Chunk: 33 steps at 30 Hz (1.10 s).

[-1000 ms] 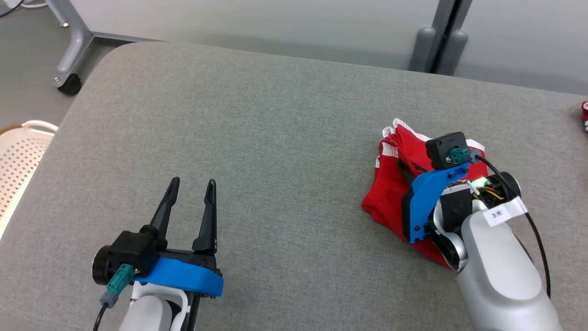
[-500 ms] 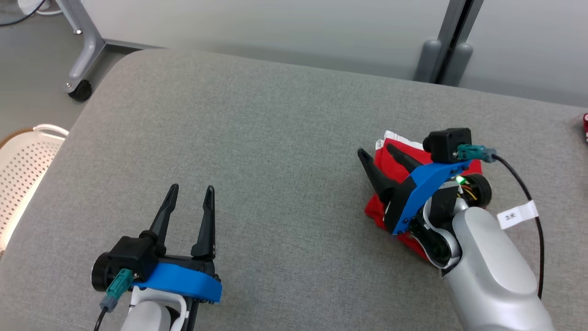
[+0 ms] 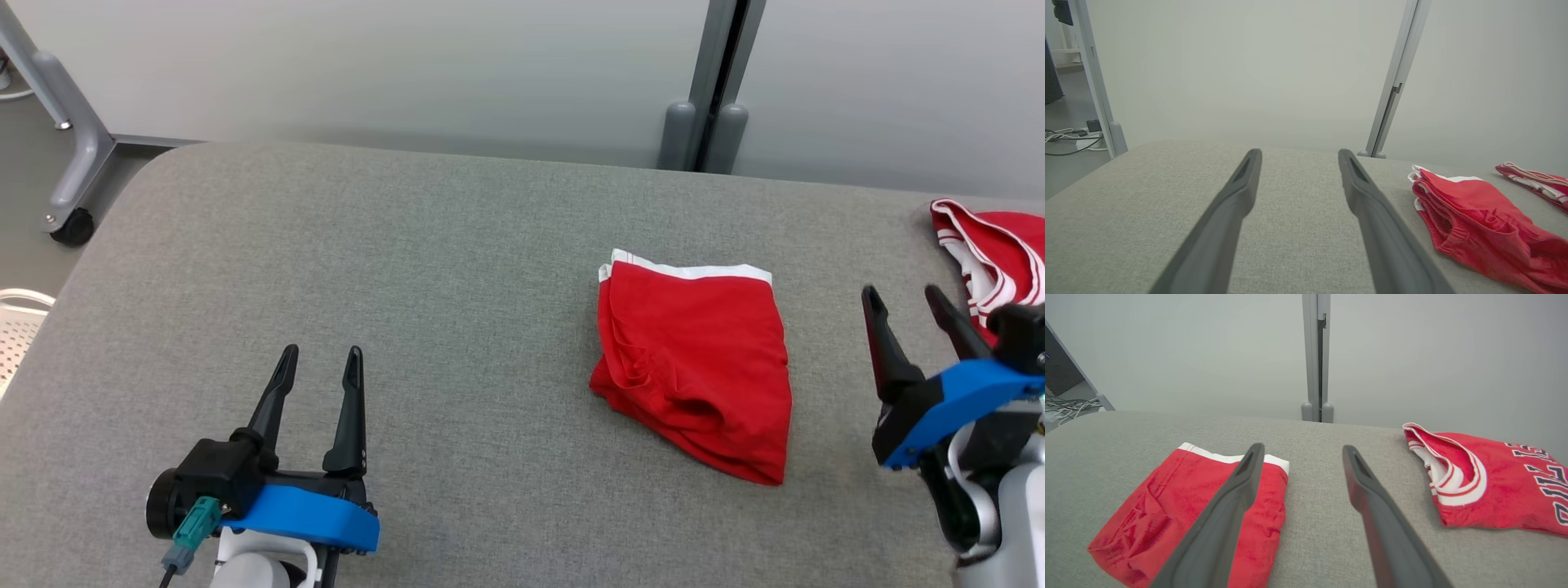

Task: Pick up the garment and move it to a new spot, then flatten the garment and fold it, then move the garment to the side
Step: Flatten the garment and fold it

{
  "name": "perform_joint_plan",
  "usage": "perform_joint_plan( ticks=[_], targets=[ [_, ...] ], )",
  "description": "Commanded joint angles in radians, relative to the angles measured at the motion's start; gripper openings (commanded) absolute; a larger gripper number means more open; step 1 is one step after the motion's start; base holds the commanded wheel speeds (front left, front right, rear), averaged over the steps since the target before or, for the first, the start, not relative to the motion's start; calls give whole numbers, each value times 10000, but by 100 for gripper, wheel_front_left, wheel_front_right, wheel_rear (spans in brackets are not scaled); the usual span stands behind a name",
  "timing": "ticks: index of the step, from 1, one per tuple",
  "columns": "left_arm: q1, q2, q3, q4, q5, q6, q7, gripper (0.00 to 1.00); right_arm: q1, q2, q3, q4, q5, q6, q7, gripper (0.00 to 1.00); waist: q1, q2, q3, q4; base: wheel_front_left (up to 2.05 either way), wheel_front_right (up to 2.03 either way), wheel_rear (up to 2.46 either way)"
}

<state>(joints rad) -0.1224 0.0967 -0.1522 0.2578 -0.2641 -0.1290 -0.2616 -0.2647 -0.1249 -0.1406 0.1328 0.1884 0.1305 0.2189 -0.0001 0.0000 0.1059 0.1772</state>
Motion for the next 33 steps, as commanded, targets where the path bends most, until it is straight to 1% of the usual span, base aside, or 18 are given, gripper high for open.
perform_joint_plan(
  ticks=[1, 3, 5, 6, 7, 8, 14, 19, 22, 24, 26, 29, 31, 33],
  targets=[
    [9, 28, -7, -41, 32, -19, -42, 100, 229, 41, -41, -25, -230, 5, -14, 100, 1, 0, 14, -27, 0, 0, 0],
    [-58, 37, -6, -66, 19, -19, -42, 100, 421, 66, -67, 103, -677, 5, -131, 100, 1, 0, 111, -60, 0, 0, 0],
    [-156, 39, -34, -83, 1, -19, -42, 100, 536, 138, 203, 402, -995, 5, -178, 100, 1, 0, 233, -56, 0, 0, 0],
    [-213, 47, -45, -105, -12, -19, -43, 100, 490, 170, 406, 555, -1117, 5, -237, 87, 1, 0, 323, -48, 0, 0, 0],
    [-272, 52, -59, -123, -27, -19, -43, 100, 380, 182, 643, 767, -1231, 5, -278, 35, 1, 0, 398, -32, 0, 0, 0],
    [-316, 69, -72, -125, -35, -19, -43, 100, 232, 226, 911, 1037, -1291, 5, -324, 0, 1, 0, 475, -13, 0, 0, 0],
    [-531, 120, -206, -58, -59, -19, -43, 100, -652, 430, 2498, 2733, -1533, 5, -601, 0, 1, 0, 647, 244, 0, 0, 0],
    [-490, 139, -190, -5, -81, -19, -43, 100, -983, 574, 4054, 3707, -1166, 4, -541, 0, 1, 0, 529, 406, 0, 0, 0],
    [-408, 152, -148, 20, -107, -20, -43, 100, -1062, 633, 5115, 4050, -881, 5, -538, 0, 1, 0, 456, 408, 0, 0, 0],
    [-347, 169, -91, 19, -123, -20, -43, 100, -1095, 674, 5883, 4209, -472, 5, -626, 0, 1, 0, 419, 372, 0, 0, 0],
    [-308, 148, -45, 13, -105, -20, -43, 100, -1181, 676, 6546, 4211, -27, 4, -736, 0, 1, 0, 382, 311, 0, 0, 0],
    [-294, 117, 7, 1, -60, -20, -43, 100, -1264, 709, 7396, 3903, 840, 4, -1004, 0, 1, 0, 331, 214, 0, 0, 0],
    [-267, 115, 47, 10, -38, -20, -43, 100, -1207, 714, 7696, 3535, 1507, 4, -1222, 0, 1, 0, 255, 134, 0, 0, 0],
    [-191, 120, 117, 25, -21, -20, -43, 100, -1155, 712, 7738, 2919, 1989, 5, -1586, 0, 1, 0, 174, 44, 0, 0, 0]
  ],
)
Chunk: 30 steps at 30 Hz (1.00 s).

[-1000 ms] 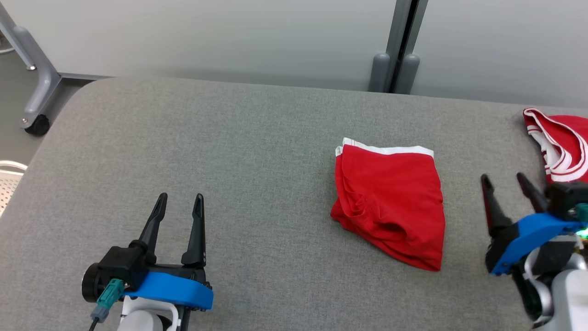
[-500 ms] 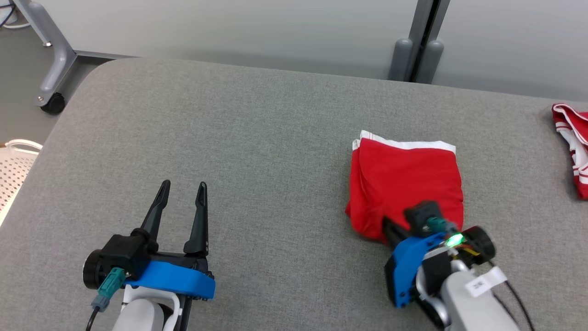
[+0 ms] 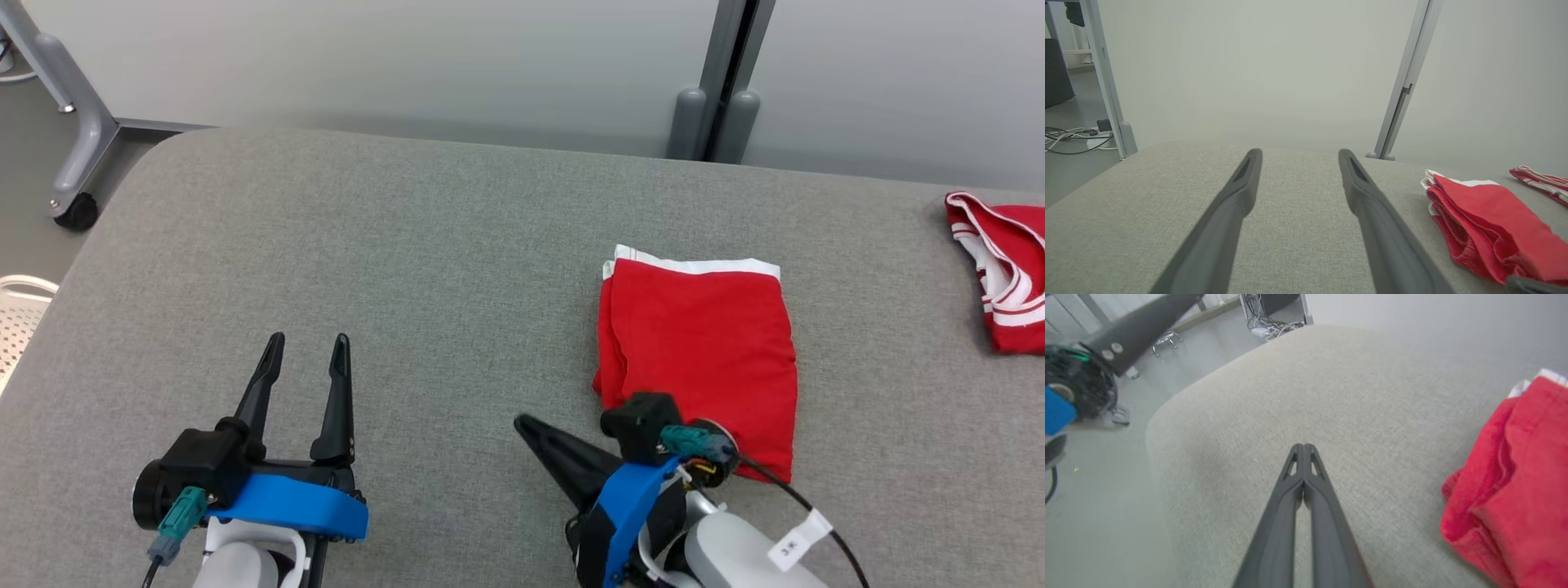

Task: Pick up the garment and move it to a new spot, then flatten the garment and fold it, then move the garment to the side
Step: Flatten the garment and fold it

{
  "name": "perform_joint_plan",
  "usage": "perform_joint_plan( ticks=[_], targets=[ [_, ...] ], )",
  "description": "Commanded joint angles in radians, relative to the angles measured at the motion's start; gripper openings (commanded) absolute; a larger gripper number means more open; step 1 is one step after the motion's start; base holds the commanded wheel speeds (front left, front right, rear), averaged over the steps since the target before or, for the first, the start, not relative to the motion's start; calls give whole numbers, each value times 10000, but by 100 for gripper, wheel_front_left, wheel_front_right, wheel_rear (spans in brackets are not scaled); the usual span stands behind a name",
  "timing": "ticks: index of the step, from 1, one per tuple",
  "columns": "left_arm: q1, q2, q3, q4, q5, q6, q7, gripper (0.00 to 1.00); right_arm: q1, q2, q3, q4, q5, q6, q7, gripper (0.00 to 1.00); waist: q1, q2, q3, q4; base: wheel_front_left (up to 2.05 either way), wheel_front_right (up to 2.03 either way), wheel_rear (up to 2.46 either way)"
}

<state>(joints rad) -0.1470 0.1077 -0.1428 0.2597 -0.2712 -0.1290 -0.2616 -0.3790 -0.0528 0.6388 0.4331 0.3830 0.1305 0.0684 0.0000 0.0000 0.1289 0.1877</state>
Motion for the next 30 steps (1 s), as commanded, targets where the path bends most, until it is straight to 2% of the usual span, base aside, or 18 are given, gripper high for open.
perform_joint_plan(
  ticks=[1, 2, 5, 8, 13, 16, 22, 30],
  targets=[
    [97, 14, 86, 7, 63, -19, -43, 100, 95, -58, -199, -387, 219, 4, -273, 0, 0, 0, -106, -120, 0, 0, 0],
    [149, 14, 147, 15, 70, -17, -43, 100, 226, -125, -416, -688, 345, 4, -474, 100, 0, 0, -161, -179, 0, 0, 0],
    [290, -8, 312, -14, 93, 13, -43, 100, 690, -246, -1636, -1606, 278, 5, -1117, 100, 0, 0, -330, -393, 0, 0, 0],
    [474, -10, 535, -56, 93, 57, -43, 100, 1384, -201, -3210, -2416, -267, 5, -1465, 100, 0, 0, -478, -625, 0, 0, 0],
    [724, 20, 839, -174, 140, 100, -43, 100, 2424, -47, -5417, -3614, -1204, 5, -1539, 100, 0, 0, -649, -1021, 0, 0, 0],
    [871, 65, 920, -200, 196, 115, -43, 100, 2850, 2, -6291, -3987, -1547, 5, -1340, 100, 0, 0, -751, -1227, 0, 0, 0],
    [1045, 247, 1032, -32, 247, 102, -43, 100, 3405, 20, -7283, -4051, -1942, 5, -883, 100, 0, 0, -1029, -1581, 0, 0, 0],
    [1357, 318, 1112, 161, 268, 168, -43, 100, 3556, 13, -7171, -3509, -1812, 5, -693, 100, 0, 0, -1374, -1969, 0, 0, 0]
  ],
)
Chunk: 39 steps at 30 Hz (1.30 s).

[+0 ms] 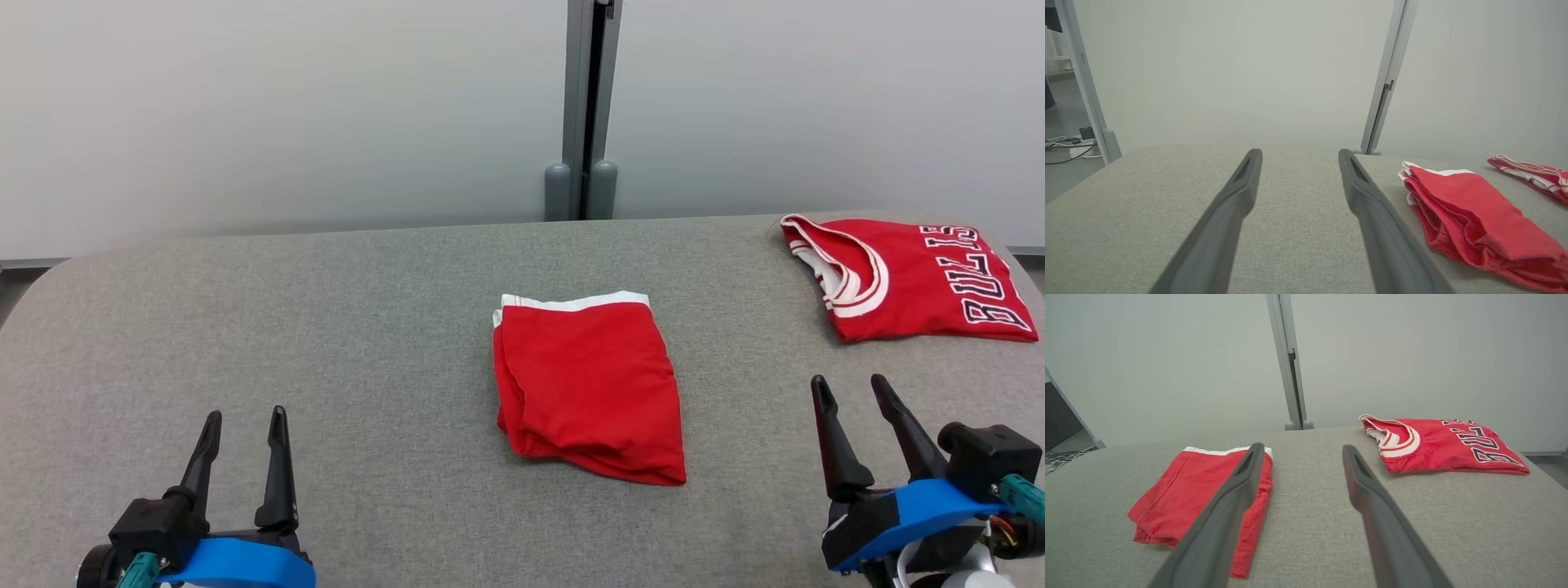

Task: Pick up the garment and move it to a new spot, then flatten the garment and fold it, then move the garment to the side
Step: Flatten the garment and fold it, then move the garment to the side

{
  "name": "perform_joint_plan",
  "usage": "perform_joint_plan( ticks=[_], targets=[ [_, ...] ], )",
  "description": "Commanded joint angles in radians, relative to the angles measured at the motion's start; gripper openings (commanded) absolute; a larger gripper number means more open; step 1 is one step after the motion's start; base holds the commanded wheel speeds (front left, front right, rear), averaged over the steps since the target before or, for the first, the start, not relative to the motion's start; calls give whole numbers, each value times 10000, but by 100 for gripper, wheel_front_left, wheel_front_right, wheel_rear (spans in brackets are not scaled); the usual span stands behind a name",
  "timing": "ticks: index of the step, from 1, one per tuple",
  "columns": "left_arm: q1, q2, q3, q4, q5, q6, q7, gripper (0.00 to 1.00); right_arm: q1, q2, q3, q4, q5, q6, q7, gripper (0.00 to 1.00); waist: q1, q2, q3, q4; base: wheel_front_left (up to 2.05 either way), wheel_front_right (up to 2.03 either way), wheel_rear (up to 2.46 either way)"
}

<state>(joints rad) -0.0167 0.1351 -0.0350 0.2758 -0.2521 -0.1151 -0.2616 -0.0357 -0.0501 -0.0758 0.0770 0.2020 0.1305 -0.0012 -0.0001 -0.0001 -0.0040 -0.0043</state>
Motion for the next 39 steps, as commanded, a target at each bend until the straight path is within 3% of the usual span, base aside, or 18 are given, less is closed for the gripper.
perform_joint_plan(
  ticks=[1, 29, 33, 39],
  targets=[
    [91, 38, 23, 10, 81, 53, -43, 100, 110, -14, -41, 123, 1, 5, -3, 100, 1, 1, -65, -62, 0, 0, 0],
    [30, 33, -340, -208, -86, 261, 212, 100, -457, -11, 148, 611, 6, 5, 88, 100, 1, 1, 91, 205, 0, 0, 0],
    [-143, 98, -429, -363, -97, 222, 210, 100, -1258, -12, 172, 676, 259, 5, 603, 100, 1, 1, 379, 362, 0, 0, 0],
    [-540, 195, -516, -559, -147, 171, 167, 100, -3037, -21, 7, 1771, 538, 5, 2633, 100, 1, 1, 1080, 766, 0, 0, 0]
  ],
)
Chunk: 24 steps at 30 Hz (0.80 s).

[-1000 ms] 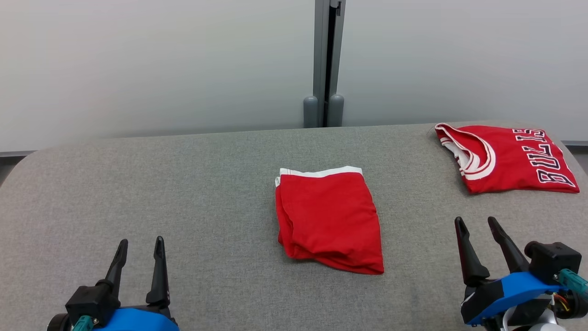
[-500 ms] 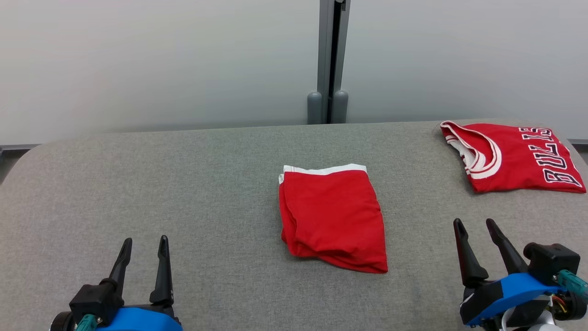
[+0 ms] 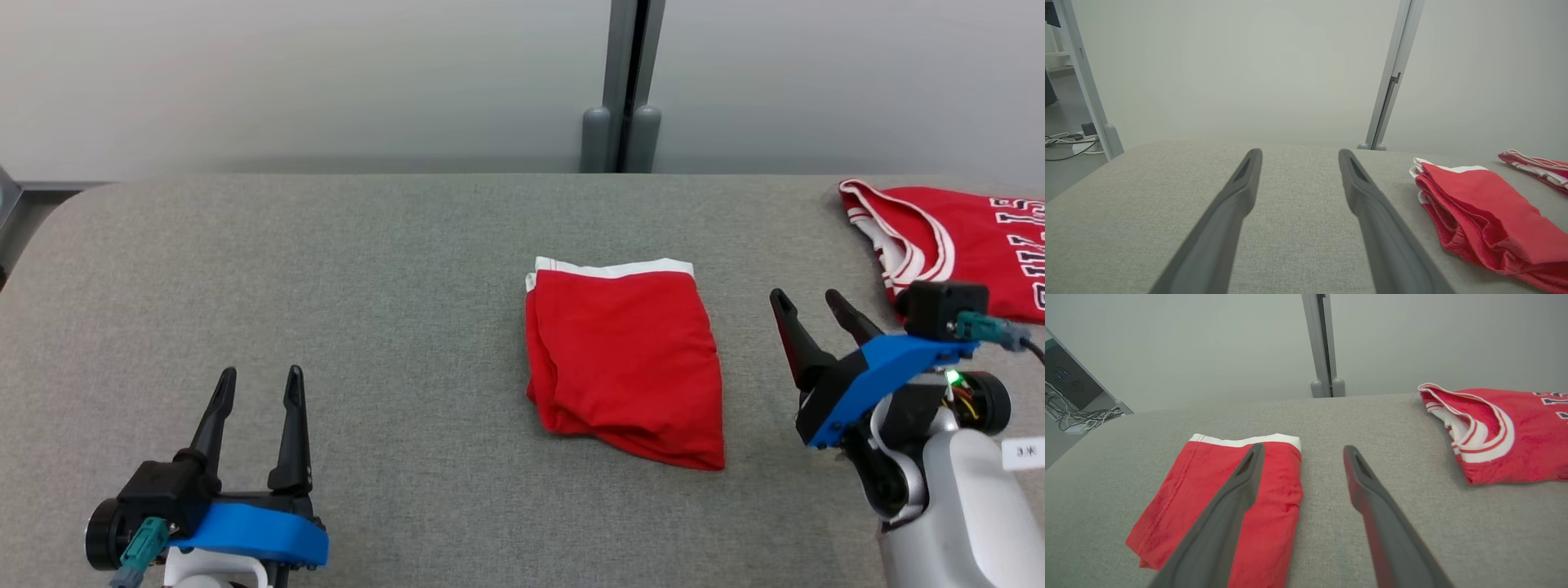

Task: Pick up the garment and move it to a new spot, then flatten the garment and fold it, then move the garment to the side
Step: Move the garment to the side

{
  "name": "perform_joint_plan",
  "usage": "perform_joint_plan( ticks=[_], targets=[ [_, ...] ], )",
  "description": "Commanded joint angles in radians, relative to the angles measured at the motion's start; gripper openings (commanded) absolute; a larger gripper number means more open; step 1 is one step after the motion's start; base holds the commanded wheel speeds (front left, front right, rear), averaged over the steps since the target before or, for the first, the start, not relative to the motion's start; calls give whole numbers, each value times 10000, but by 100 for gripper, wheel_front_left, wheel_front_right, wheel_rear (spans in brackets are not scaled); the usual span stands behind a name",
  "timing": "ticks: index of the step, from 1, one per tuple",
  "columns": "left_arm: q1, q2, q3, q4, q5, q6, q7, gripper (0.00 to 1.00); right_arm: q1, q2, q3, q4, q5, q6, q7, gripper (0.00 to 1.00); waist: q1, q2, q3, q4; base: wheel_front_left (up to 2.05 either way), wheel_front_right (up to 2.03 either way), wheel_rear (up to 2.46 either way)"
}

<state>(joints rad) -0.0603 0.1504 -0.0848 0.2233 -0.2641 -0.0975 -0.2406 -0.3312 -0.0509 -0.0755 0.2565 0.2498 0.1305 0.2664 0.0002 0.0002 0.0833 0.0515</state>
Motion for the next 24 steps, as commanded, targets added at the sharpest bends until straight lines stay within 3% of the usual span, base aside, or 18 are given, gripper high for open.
perform_joint_plan(
  ticks=[1, 8, 19, 20, 21, 22, 24],
  targets=[
    [-199, 42, -57, -59, -30, -18, -56, 100, -382, -18, -104, 240, 62, 5, 203, 100, -2, -2, 333, 296, 0, 0, 0],
    [-857, -6, -298, 57, -56, -104, -147, 100, -1915, -13, -622, 3016, -114, 5, 1222, 100, -2, -2, 1098, 1022, 0, 0, 0],
    [-1102, -110, -308, 262, -67, -140, -244, 100, -2251, 46, 316, 5754, 306, 5, 1240, 100, -2, -2, 1341, 1254, 0, 0, 0],
    [-1102, -120, -306, 272, -70, -141, -249, 100, -2249, 52, 389, 5855, 203, 5, 1237, 84, -2, -2, 1345, 1232, 0, 0, 0],
    [-1102, -128, -315, 286, -67, -145, -252, 100, -2261, 49, 388, 5927, 51, 5, 1156, 34, -2, -2, 1343, 1209, 0, 0, 0],
    [-1112, -145, -332, 301, -66, -150, -246, 100, -2295, 49, 424, 5971, -88, 5, 1100, 0, -2, -2, 1341, 1188, 0, 0, 0],
    [-1129, -164, -355, 319, -65, -162, -251, 100, -2430, 48, 489, 5929, -403, 5, 951, 0, -2, -2, 1344, 1132, 0, 0, 0]
  ],
)
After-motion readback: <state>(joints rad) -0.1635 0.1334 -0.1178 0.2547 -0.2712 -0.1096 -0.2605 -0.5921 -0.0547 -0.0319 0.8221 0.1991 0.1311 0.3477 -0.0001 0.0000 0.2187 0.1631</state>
